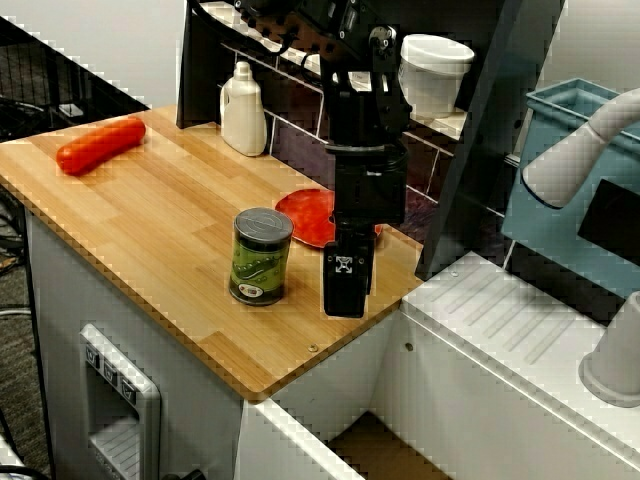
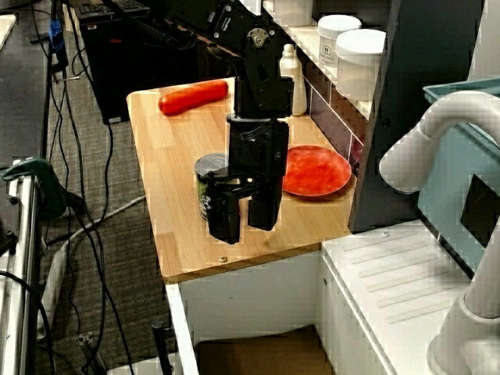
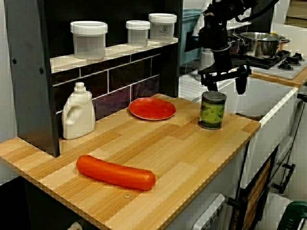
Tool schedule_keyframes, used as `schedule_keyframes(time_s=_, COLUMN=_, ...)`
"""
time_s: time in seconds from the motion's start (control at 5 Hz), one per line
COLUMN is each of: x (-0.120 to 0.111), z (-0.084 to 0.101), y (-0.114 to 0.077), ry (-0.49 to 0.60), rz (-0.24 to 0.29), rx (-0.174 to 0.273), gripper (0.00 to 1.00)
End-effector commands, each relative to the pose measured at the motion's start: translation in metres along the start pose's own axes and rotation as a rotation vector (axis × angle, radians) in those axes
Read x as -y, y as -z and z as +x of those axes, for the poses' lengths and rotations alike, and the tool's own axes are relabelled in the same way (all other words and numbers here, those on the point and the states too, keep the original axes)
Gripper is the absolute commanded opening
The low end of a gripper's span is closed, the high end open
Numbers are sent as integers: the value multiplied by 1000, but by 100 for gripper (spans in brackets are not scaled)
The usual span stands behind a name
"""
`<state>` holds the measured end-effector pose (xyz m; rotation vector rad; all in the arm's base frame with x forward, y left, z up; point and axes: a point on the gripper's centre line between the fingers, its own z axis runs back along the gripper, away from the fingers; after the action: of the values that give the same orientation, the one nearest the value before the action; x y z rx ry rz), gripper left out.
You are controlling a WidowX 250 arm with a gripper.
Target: Push into sink
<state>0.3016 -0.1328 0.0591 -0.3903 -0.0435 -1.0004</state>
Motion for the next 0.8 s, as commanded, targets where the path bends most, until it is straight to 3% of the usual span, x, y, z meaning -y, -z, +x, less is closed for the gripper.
schedule_keyframes(time_s=0.0, x=0, z=0, y=0, ry=0, rz=0, rx=0, gripper=100)
schedule_keyframes(time_s=0.2, x=15, z=1, y=-6, ry=58, rz=4, rx=3, gripper=100)
schedule_keyframes(time_s=0.6, x=48, z=2, y=-47, ry=123, rz=-59, rx=51, gripper=100)
